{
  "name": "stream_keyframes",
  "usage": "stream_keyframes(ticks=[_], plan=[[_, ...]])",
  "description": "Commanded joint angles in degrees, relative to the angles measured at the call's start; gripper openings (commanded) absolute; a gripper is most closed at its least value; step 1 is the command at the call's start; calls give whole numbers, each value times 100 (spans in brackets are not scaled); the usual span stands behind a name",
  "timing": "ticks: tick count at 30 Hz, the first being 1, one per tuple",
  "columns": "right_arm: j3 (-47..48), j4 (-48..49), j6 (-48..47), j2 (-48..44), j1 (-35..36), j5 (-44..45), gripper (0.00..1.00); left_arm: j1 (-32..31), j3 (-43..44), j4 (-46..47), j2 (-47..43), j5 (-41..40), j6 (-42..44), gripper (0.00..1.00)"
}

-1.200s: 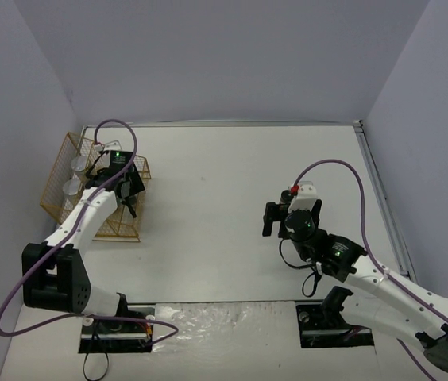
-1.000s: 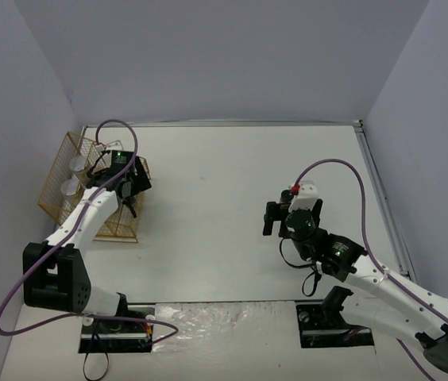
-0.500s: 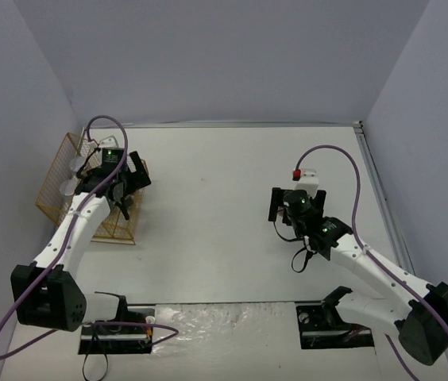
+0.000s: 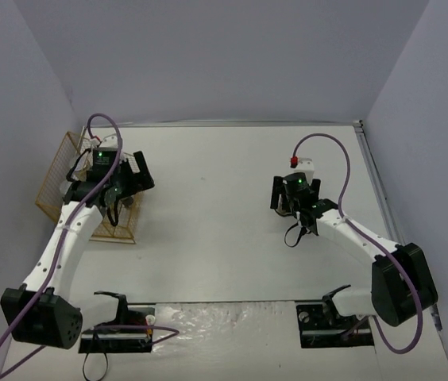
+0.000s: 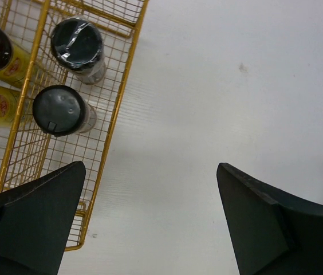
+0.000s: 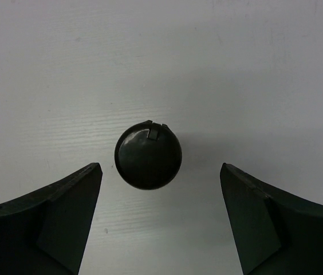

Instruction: Organize the condiment bottles

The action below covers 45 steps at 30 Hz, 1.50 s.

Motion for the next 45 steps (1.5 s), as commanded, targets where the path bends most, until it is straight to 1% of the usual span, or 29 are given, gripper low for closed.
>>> stream_keyframes(ticks=[1,2,3,4,6,7,9,10,13,19,24,29,31,34,36,37,38,39,40,42,45], plan=[[431,617,-279,328,-111,-235,74,-36,158,41,-638,757,964,97],[436,643,-306,379,-116,-252,69,-36,76,64,-737,815,1095,97],[446,668,-342,452,-115,-284,61,-36,-65,127,-829,859,1256,97],[463,705,-375,523,-106,-358,50,-40,-198,228,-968,901,1393,97],[480,744,-410,614,-85,-513,38,-36,-410,341,-1205,927,1567,97],[482,776,-441,654,-41,-605,30,-37,-535,405,-1323,939,1629,97],[488,853,-494,689,100,-800,17,-43,-701,576,-1512,968,1665,97],[506,900,-523,712,234,-847,13,-43,-802,678,-1584,982,1666,97],[688,1010,-661,858,869,-796,7,-36,-1120,996,-1750,964,1586,97],[1576,1124,-908,1697,1948,-957,6,8,-1206,1014,-1919,808,1620,97],[2489,1118,-1152,2555,2531,-874,6,8,-1271,1002,-1903,775,1617,97],[2868,1145,-1281,3070,2751,-866,5,0,-1345,1082,-1921,897,1598,97],[2851,1148,-1284,3115,2801,-854,15,8,-1350,1111,-1880,971,1567,97],[2784,1145,-1307,3098,2868,-857,33,17,-1332,1171,-1747,1243,1517,97],[2752,1145,-1320,3044,2891,-831,43,17,-1318,1195,-1682,1346,1503,97],[2724,1141,-1314,2996,2903,-811,50,17,-1326,1211,-1662,1384,1493,97],[2691,1125,-1302,2930,2897,-794,60,17,-1343,1227,-1645,1407,1465,97],[2653,1109,-1298,2828,2898,-795,66,14,-1349,1239,-1624,1455,1432,97],[2613,1092,-1298,2704,2902,-807,70,10,-1349,1247,-1600,1519,1396,97],[2504,1045,-1309,2371,2913,-822,83,-1,-1327,1289,-1557,1611,1266,97],[2371,768,-1326,1843,2913,-769,93,-44,-1200,1326,-1429,1656,1017,97]])
